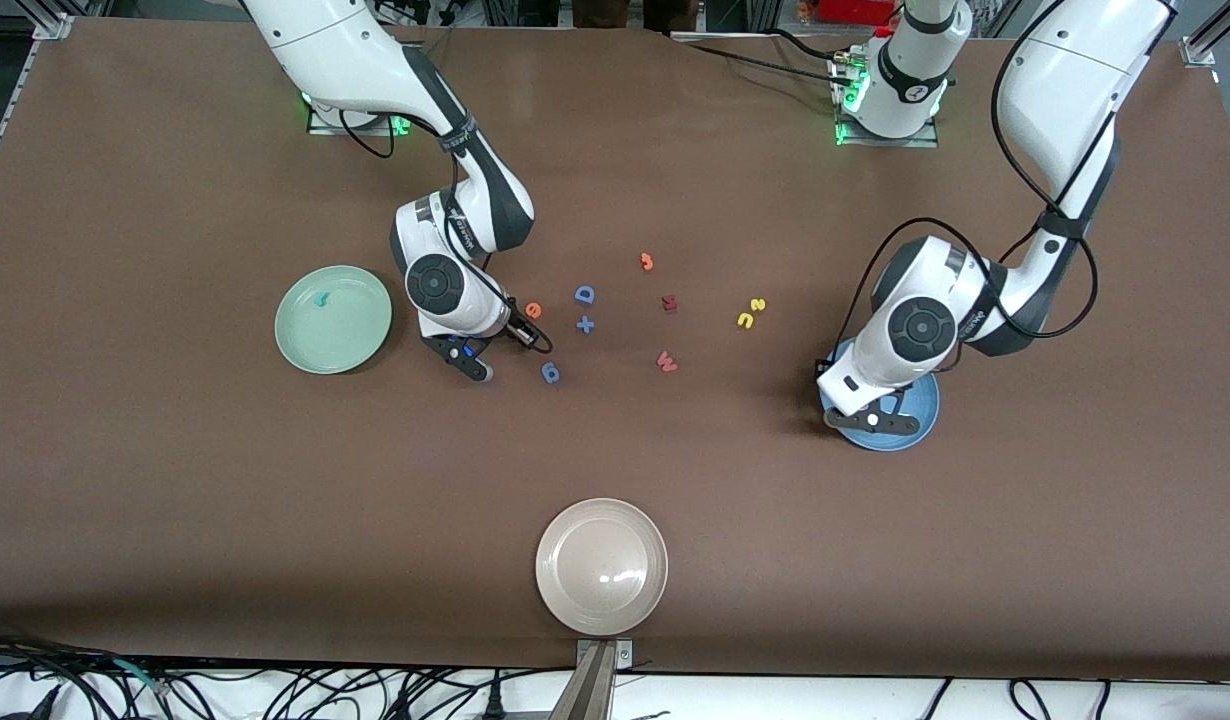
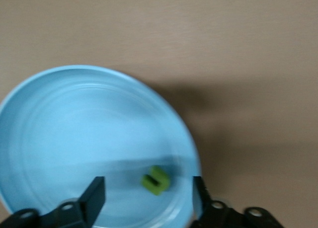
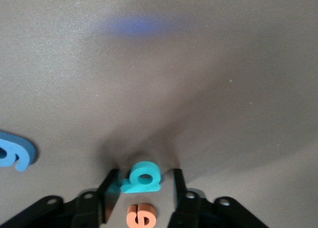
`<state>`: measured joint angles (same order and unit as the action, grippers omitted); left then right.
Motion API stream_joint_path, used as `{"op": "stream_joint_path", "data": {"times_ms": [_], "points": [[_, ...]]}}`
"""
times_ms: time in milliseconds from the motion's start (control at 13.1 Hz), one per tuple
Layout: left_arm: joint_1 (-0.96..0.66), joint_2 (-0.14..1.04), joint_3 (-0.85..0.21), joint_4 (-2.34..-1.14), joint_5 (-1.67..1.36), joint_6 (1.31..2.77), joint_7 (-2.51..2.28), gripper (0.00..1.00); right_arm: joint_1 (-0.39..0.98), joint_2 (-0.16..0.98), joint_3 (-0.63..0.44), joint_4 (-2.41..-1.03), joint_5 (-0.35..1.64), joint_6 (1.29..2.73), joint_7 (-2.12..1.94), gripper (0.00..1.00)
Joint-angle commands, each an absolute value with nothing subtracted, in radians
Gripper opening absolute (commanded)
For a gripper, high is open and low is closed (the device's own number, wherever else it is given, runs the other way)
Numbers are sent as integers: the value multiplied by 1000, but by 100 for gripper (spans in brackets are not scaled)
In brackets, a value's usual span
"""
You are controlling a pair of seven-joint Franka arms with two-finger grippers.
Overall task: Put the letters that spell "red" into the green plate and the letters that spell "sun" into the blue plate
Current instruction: 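Drop the green u on the blue plate while the right gripper grasps teal b, then grasp the yellow u with the left gripper while the right gripper places teal b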
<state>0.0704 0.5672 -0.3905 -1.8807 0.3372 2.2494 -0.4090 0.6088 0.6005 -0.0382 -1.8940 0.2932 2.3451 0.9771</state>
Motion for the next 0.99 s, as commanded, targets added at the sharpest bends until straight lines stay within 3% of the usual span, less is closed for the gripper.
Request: {"op": "stream_joint_path", "data": {"times_ms": [0,382,687,916], "points": [[57,546,-494,-1893,354,2223,-623,100,614,594,-41,-1913,293,2349,973,17],[-70,586,-529,-1917,371,2227,-784,97,612,571,-51,-1905,293,2318,959,13],[-124,614,-529,-1953,373,2237,-703,97,609,451,-168,-1870,295,2046,853,13],[-114,612,-529,-1968,414,2243,-661,97,609,373,-322,-1873,295,1846,619,13]]}}
